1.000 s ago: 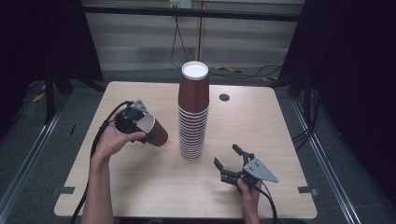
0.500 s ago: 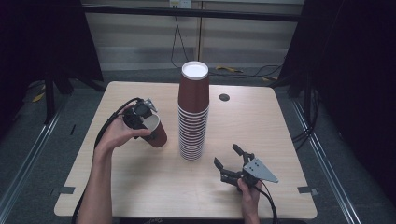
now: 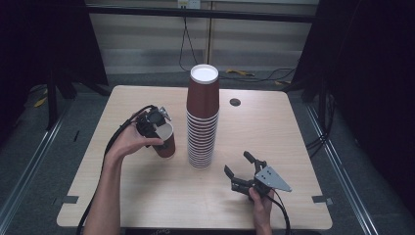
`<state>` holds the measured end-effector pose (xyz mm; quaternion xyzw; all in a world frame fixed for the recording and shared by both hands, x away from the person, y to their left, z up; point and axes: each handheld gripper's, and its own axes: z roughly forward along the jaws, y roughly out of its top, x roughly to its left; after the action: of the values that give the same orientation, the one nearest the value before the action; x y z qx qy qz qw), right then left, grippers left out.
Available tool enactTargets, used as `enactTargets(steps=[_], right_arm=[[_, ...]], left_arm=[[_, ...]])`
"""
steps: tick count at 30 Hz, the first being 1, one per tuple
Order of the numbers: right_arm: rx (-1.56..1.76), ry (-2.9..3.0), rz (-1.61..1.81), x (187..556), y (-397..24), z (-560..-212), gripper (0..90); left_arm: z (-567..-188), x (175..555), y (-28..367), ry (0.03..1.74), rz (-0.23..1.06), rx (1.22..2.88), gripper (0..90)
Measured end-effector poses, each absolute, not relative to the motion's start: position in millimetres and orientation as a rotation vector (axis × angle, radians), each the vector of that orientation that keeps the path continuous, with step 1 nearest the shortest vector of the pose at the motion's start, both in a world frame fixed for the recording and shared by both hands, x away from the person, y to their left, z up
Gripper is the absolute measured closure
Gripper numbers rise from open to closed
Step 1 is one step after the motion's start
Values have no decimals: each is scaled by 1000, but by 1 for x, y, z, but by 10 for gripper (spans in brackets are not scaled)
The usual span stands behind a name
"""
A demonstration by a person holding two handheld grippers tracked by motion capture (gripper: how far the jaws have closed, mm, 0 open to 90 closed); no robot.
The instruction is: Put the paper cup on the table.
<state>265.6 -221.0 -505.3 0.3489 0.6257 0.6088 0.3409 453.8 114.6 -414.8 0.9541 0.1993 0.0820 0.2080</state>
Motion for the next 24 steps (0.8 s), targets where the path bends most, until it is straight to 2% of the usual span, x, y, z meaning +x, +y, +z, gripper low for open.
enactTargets(steps=[18,20,24], right_arm=[[917,1620,1576,265,-221,-505,139],[918,1620,1575,265,-221,-505,139],[919,1616,1573,265,-221,-505,139]], left_arm=[[-433,453,116,628,214,2575,55],[-437,452,118,644,199,2556,82],[-441,451,122,634,216,2536,67]])
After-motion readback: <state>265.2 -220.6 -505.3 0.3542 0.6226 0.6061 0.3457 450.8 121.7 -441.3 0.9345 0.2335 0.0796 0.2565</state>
